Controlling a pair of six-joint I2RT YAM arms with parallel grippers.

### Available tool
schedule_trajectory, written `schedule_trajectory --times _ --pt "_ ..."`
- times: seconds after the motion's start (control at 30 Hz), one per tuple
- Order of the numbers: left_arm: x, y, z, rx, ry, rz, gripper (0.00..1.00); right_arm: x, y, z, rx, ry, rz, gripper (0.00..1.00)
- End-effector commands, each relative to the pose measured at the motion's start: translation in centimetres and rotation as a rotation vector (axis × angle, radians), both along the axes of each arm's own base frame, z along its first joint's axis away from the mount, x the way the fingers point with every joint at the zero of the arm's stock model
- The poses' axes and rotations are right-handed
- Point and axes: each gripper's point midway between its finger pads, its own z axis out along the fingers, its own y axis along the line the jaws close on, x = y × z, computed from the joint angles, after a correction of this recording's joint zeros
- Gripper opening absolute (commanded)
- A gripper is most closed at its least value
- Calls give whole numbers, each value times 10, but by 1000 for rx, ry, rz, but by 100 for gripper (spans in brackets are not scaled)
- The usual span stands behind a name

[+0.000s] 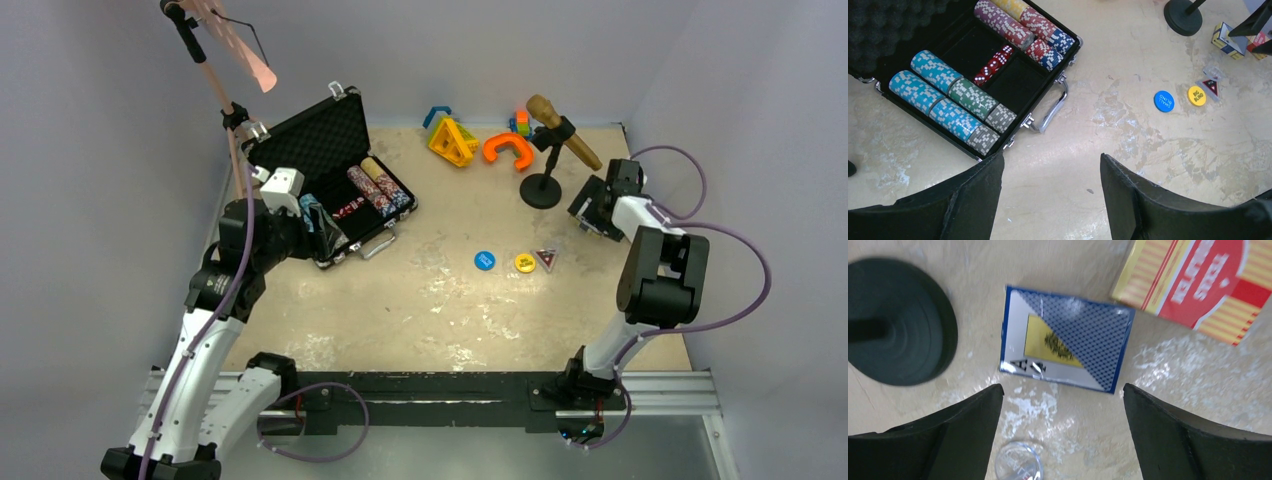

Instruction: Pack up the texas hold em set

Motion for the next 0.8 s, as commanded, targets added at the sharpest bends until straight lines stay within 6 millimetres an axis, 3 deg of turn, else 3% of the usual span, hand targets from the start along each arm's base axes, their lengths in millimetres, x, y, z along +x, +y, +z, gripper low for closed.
schedule_trajectory --times 0.0,0.23,0.5,0.77 --pt "-1 -2 11 7 -45 -22 74 26 -26 28 -72 -75 -72 94" --pt "-2 -3 10 5 -43 -27 74 32 -23 4 -46 2 -38 94" --pt "-2 -5 11 0 -43 -35 74 31 -24 3 -41 34 -50 95" --pt "-2 -5 10 0 -39 -35 74 22 6 -8 22 65 19 91"
